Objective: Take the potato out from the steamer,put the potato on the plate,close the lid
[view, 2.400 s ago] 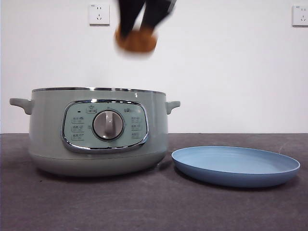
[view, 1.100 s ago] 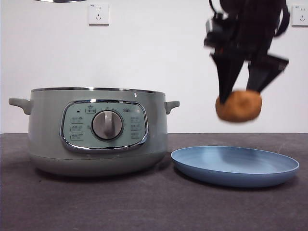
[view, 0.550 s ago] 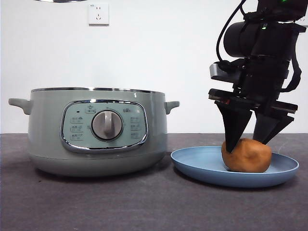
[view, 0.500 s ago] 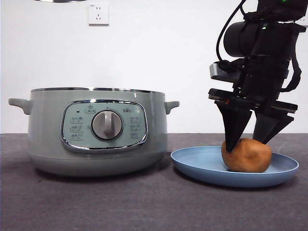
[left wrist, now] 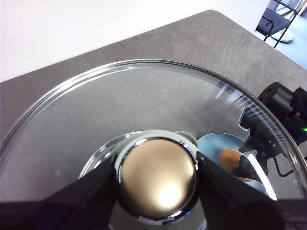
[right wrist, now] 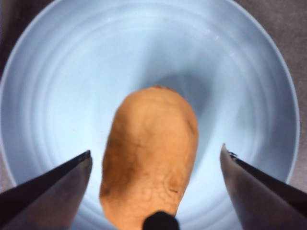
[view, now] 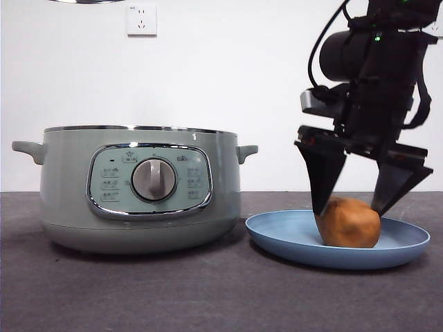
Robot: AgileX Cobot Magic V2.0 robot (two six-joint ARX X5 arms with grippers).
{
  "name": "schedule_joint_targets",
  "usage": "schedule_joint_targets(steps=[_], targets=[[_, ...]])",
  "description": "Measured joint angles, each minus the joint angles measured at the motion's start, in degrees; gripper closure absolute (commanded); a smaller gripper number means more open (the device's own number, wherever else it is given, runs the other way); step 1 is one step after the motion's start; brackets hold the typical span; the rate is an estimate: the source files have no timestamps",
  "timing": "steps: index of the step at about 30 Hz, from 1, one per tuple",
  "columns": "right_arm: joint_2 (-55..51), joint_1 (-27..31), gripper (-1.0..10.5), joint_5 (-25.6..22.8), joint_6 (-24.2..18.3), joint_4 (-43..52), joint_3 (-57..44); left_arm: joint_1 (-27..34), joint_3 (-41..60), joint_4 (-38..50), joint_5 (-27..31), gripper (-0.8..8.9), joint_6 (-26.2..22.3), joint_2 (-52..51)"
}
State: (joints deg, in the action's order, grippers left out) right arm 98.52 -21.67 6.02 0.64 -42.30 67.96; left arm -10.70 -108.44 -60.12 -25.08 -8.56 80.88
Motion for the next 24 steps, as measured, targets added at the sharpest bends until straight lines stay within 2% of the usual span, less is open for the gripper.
schedule_joint_targets(steps=[10, 15, 24], targets=[[-11.67, 0.00, 4.7, 0.00, 0.02, -6.82, 8.57, -1.14, 0.00, 3.32, 0.81, 8.22, -0.02, 1.60], [-18.78, 0.00, 4.7, -0.02, 0.04, -7.61, 11.58, -4.11, 0.00, 4.44, 7.26, 8.22, -0.02, 5.86], [-26.47, 0.02, 4.7, -0.42, 0.02, -9.62, 17.79, -8.76, 5.33, 10.80, 9.42, 8.22, 0.00, 8.02]])
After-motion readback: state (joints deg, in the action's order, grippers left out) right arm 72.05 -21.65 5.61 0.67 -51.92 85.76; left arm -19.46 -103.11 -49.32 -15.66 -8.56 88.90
